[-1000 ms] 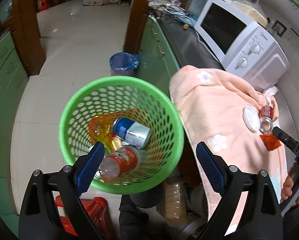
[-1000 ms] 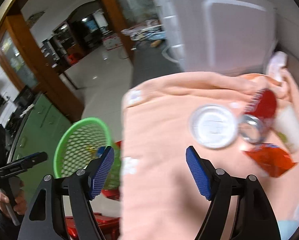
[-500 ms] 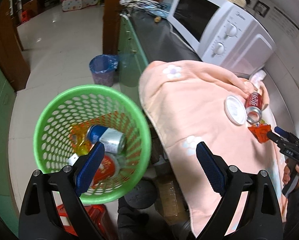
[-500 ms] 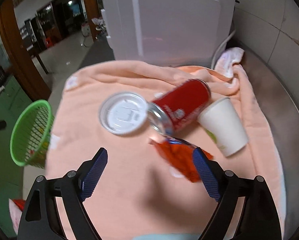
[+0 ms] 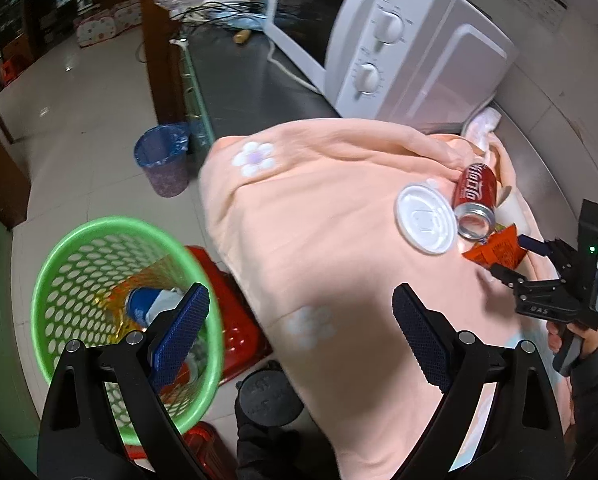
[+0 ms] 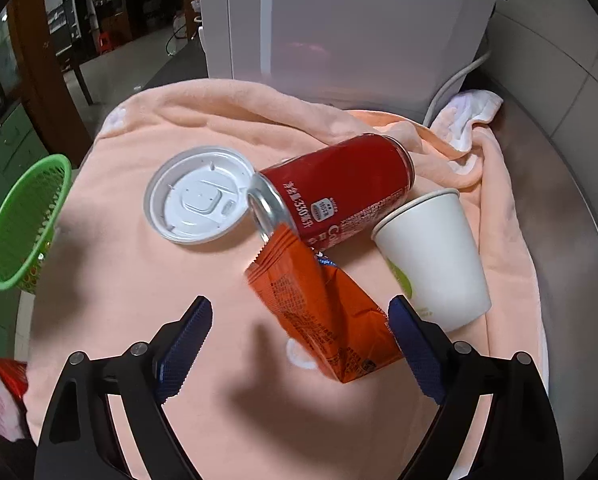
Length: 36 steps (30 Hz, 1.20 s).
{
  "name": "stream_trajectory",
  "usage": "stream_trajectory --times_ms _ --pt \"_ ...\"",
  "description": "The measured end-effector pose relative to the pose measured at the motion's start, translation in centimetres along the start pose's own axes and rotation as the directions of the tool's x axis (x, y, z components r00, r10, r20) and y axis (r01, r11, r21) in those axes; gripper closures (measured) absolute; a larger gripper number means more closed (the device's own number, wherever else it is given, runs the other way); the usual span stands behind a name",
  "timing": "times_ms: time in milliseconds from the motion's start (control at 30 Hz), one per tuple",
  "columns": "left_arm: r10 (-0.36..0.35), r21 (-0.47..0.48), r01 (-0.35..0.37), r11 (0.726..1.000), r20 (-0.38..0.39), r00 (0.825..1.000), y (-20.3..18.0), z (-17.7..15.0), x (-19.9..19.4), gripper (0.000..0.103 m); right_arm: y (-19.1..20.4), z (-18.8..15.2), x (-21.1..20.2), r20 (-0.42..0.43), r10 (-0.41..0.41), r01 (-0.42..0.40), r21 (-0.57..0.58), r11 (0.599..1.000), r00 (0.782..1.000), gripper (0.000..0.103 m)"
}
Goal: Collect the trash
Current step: 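Reach the right gripper to the orange snack bag and grasp it, then grasp the red Coca-Cola can with the left gripper while the right holds the orange bag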
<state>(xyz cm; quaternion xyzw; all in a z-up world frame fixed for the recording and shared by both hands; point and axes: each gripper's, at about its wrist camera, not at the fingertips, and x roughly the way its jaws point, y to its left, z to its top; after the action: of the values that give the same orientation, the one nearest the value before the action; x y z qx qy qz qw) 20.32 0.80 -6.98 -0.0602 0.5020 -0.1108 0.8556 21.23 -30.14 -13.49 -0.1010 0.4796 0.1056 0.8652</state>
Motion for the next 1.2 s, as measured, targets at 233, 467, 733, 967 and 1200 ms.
stream_trajectory --times_ms 233,467,733,967,1200 --pt "-0.012 0.053 0.013 0.998 -0.017 1.000 -2.8 1.6 1.5 0.011 -0.4 0.3 1.7 -0.034 -0.024 0.021 -0.079 0.997 0.999 0.017" --pt "-0.021 0.084 0.024 0.996 -0.035 0.999 -4.6 2.6 2.7 0.011 -0.2 0.2 3.0 -0.075 -0.023 0.011 -0.157 0.988 0.997 0.016" --pt "-0.031 0.121 0.036 0.992 -0.048 0.998 -6.6 3.6 3.8 0.011 -1.1 -1.0 3.8 -0.082 -0.008 -0.001 -0.108 0.994 0.997 0.040" --pt "-0.072 0.180 0.082 0.980 -0.061 0.996 -10.2 4.9 4.9 0.011 -2.9 -2.3 2.6 -0.051 0.059 -0.056 0.072 0.996 0.997 0.059" --pt "-0.136 0.270 0.153 0.951 -0.083 0.987 -15.7 6.5 6.8 0.011 -3.8 -4.1 -0.4 0.014 0.112 -0.112 0.205 0.972 0.994 0.062"
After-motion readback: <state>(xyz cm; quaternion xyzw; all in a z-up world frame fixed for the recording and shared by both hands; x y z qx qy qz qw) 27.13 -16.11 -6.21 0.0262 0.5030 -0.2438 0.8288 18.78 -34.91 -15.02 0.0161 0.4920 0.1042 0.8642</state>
